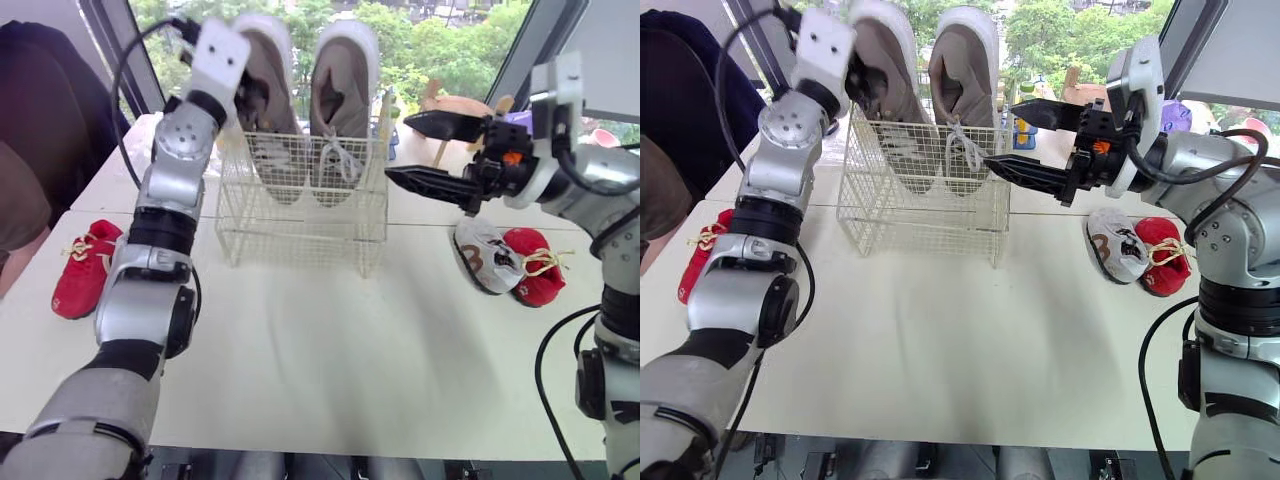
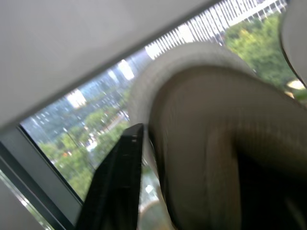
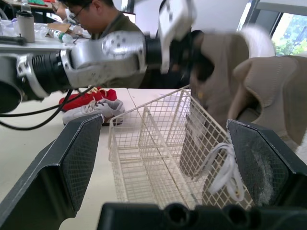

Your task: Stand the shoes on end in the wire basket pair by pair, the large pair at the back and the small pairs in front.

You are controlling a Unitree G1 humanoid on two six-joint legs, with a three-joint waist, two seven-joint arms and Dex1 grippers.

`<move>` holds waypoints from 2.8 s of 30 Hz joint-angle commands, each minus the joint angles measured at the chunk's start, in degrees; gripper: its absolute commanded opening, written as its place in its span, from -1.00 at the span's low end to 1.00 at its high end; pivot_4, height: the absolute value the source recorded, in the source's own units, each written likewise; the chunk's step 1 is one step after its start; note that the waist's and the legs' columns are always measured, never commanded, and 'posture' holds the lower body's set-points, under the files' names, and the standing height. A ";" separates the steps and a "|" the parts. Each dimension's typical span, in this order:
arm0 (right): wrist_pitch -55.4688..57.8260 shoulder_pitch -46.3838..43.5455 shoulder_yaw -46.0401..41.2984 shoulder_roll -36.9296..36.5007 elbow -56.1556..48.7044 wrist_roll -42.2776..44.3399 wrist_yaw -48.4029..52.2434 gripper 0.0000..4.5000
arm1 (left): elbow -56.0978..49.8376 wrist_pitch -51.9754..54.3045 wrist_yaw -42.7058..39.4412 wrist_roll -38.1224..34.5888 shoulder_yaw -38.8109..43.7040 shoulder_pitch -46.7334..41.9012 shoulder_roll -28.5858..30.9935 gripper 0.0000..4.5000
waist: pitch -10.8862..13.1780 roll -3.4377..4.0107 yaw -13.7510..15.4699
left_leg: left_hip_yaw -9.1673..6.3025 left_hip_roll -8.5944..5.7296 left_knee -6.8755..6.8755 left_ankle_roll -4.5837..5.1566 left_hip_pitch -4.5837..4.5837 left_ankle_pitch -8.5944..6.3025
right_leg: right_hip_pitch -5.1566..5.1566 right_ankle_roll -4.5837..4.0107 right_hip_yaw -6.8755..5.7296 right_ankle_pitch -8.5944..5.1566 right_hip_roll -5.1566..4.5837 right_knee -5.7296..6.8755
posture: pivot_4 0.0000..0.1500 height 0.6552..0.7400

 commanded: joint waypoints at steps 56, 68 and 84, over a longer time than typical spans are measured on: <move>-25.01 37.48 -7.15 16.95 18.35 -28.44 -30.35 1.00 | -73.53 50.22 -9.52 -58.56 5.04 48.88 3.84 0.99 | -0.31 0.48 -1.22 | 0.40 0.17 -0.27 0.22 1.43 -0.09 | 1.23 -0.23 1.02 -0.15 0.35 -0.35 | 1.00 1.00; -25.74 38.87 -3.88 15.53 17.83 -34.82 -30.78 -0.89 | -72.33 49.48 -10.30 -56.17 4.07 49.33 4.15 1.00 | -0.40 0.37 -1.15 | 0.35 0.24 -0.28 0.29 1.43 -0.14 | 1.49 -0.28 1.02 -0.15 0.42 -0.84 | 1.00 1.00; -15.07 24.14 -12.78 13.00 2.20 -15.93 -27.43 -0.99 | -66.37 48.33 -13.89 -56.29 4.40 45.37 4.54 1.00 | -0.14 0.84 -0.49 | 0.33 0.28 -0.45 0.35 1.29 -0.18 | 1.34 -0.11 1.02 -0.06 0.47 -0.97 | 1.00 1.00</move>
